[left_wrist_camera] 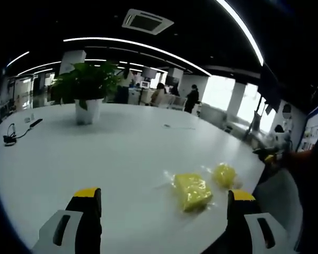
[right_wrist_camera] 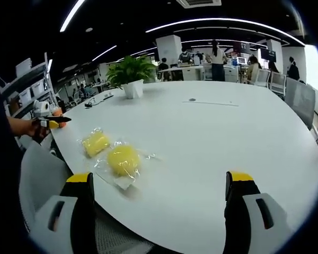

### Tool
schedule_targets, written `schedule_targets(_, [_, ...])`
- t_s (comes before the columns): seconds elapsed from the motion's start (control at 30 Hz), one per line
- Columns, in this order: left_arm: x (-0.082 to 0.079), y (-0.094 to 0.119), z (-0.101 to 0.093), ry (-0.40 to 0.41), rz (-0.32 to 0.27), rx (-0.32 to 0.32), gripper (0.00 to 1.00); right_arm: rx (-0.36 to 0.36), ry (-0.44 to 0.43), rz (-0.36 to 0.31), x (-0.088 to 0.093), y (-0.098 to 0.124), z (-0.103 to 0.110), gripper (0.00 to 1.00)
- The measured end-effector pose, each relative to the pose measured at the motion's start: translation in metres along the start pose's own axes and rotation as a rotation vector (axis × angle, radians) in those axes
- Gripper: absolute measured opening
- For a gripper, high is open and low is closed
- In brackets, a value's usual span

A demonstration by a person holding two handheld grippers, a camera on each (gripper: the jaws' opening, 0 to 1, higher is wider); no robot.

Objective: Compare the silicone blocks by pressing each to a similar depth, holding the contact briefly, and releasing to observe deformation and rebound differences across the visible hardness samples.

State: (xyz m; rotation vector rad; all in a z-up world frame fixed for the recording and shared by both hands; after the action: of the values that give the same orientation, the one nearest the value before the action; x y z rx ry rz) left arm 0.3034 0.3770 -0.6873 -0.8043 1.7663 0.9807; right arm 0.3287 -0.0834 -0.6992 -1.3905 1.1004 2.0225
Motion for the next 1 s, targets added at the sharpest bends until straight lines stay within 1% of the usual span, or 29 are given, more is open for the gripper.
schedule_targets(0.2, [0.001, -0.003, -0.002, 0.009, 0.009, 0.005, 1.0, -0.004, -0.002, 0.007, -0.001, 0.0, 0.002, 0.97])
schedule_targets(0.3, [0.001, -0.007, -0.003, 0.01, 0.027, 0.013, 1.0, -0.005, -0.004, 0.012, 0.0, 0.0, 0.0, 0.97])
schedule_targets(0.43, [0.001, -0.009, -0.004, 0.041, 0.047, 0.014, 1.0, -0.008, -0.005, 0.017, 0.001, 0.0, 0.0, 0.97])
schedule_targets(0.47, [0.0, -0.009, -0.003, 0.04, 0.043, 0.015, 1.0, -0.009, -0.004, 0.02, 0.001, 0.0, 0.0, 0.97])
schedule_targets(0.5, [-0.003, -0.01, -0.004, 0.064, 0.032, 0.02, 1.0, -0.008, -0.006, 0.023, 0.002, 0.0, 0.0, 0.96])
schedule_targets(0.57, [-0.005, -0.012, -0.004, 0.093, 0.03, 0.021, 1.0, -0.01, -0.012, 0.022, 0.002, 0.0, 0.001, 0.96])
schedule_targets(0.63, [-0.008, -0.014, -0.005, 0.097, 0.033, 0.023, 1.0, -0.013, -0.009, 0.028, 0.003, -0.001, 0.001, 0.96])
schedule_targets(0.83, [-0.013, -0.03, -0.004, 0.123, 0.055, 0.033, 1.0, -0.013, -0.021, 0.028, 0.005, -0.002, 0.001, 0.96])
schedule_targets(0.9, [-0.016, -0.037, -0.007, 0.153, 0.066, 0.049, 1.0, -0.01, -0.024, 0.028, 0.006, -0.003, 0.001, 0.96])
schedule_targets(1.0, [-0.024, -0.048, -0.009, 0.144, 0.054, 0.066, 1.0, -0.009, -0.032, 0.024, 0.006, -0.004, 0.004, 0.96])
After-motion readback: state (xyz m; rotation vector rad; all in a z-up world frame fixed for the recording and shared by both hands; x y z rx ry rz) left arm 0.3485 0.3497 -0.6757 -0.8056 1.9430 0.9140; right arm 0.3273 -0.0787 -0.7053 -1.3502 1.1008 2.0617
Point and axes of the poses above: the point that each gripper's makers call its tool centre point, and the gripper's own axes: y roughly backward along the fingers, z roughly to its left, x roughly out of its underside, the point moved 2 cm from there along y, roughly backward along the fingers, and after that the axes turned 8 degrees about -z, right-handed, at the moved point
